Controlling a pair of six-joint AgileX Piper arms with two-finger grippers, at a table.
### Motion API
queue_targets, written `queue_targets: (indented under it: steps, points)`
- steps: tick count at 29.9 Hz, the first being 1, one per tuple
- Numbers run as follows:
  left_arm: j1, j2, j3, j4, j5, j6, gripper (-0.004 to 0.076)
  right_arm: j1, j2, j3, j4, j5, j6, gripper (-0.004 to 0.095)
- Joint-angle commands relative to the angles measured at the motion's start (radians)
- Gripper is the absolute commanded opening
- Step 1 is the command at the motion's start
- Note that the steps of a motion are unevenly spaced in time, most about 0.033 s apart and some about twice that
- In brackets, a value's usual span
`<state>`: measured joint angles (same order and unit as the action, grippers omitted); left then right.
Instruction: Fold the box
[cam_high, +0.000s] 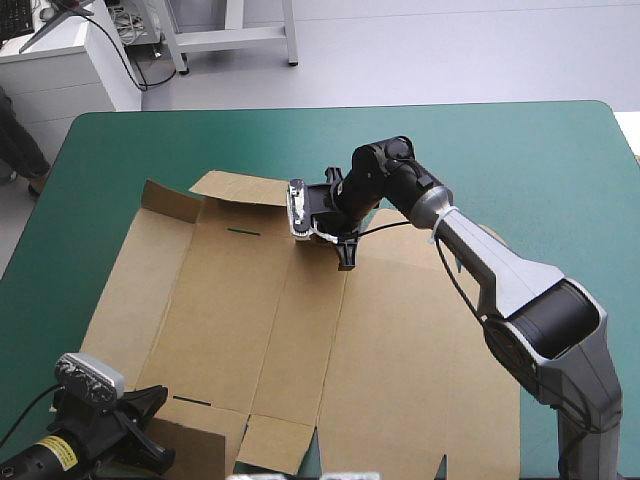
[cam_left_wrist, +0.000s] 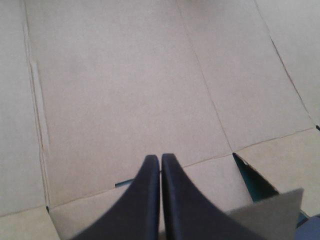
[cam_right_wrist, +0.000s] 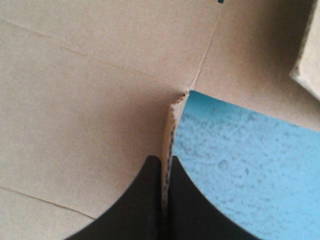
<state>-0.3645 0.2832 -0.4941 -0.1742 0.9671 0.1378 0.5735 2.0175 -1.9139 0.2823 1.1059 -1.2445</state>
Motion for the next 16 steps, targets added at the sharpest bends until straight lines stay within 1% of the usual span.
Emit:
queue_targets:
  steps: [1,4,10,16]
  points:
    - [-0.003,0.009,-0.025,-0.017,-0.060,0.003,-0.0008,0.010,-0.048,-0.022,0.063,-0.040,-0.036,-0.0019]
    - [-0.003,0.009,-0.025,-0.017,-0.060,0.003,-0.0008,0.014,-0.036,-0.022,0.065,-0.045,-0.036,-0.0019]
    - [-0.003,0.009,-0.025,-0.017,-0.060,0.003,-0.0008,0.014,-0.006,-0.022,0.067,-0.113,-0.036,-0.0019]
    - [-0.003,0.009,-0.025,-0.018,-0.060,0.003,-0.0008,0.024,0.005,-0.022,0.074,-0.145,-0.022,-0.0014]
